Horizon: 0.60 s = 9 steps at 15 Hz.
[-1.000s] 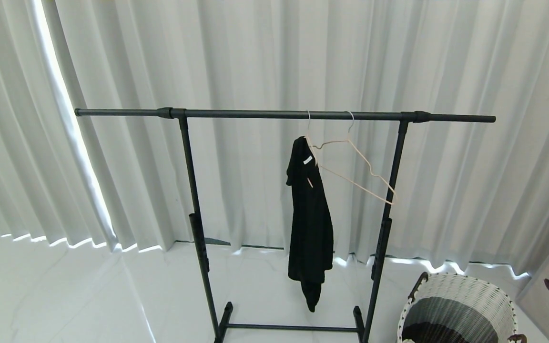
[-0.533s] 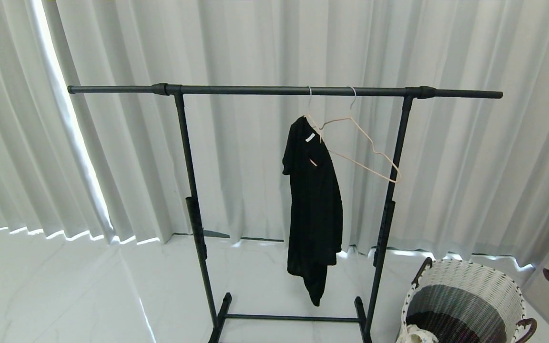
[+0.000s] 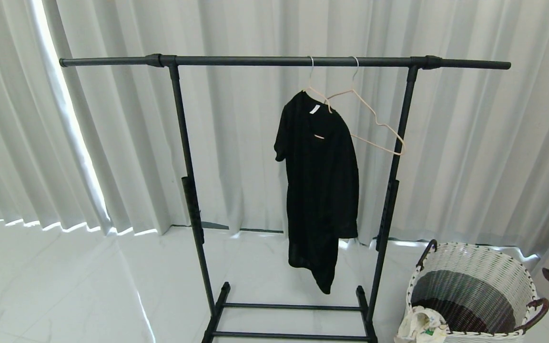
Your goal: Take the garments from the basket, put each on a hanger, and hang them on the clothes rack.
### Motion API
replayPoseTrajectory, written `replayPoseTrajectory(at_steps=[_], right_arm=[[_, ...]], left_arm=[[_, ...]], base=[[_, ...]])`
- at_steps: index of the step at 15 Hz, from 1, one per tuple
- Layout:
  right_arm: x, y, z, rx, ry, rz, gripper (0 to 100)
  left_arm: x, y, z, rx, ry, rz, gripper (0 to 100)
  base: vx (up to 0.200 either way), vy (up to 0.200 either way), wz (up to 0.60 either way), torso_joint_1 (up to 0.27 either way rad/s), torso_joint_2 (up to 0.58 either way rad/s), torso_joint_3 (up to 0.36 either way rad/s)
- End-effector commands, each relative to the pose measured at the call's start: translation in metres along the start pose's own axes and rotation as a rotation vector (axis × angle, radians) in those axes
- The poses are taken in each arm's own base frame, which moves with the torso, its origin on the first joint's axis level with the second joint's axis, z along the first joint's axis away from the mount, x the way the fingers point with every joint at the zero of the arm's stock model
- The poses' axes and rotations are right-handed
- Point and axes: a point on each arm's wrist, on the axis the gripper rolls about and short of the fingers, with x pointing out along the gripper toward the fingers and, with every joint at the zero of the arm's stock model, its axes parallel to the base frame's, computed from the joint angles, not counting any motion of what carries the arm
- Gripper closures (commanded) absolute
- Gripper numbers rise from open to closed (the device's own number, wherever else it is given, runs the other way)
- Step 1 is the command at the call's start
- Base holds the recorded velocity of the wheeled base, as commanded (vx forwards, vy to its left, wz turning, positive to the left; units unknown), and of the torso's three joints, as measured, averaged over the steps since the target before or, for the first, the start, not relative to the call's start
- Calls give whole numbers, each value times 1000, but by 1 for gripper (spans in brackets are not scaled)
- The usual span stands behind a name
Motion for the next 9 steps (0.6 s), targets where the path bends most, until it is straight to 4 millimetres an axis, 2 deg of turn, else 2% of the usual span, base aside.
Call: replayPoseTrajectory(at_steps=[1, 4, 5, 9], right_arm=[[0, 0, 0, -2, 1, 0, 0], [-2, -2, 4, 4, -18, -5, 0], [-3, -2, 5, 6, -27, -6, 0], [-10, -4, 8, 17, -77, 37, 0]], left_arm=[[0, 0, 0, 0, -1, 0, 0], [0, 0, 0, 0, -1, 0, 0], [0, 0, 0, 0, -1, 0, 0], [0, 0, 0, 0, -1, 0, 0]], base=[[0, 0, 0, -163, 456, 305], [0, 0, 0, -141, 458, 310], [0, 0, 0, 7, 256, 134], [0, 0, 0, 0, 0, 0]])
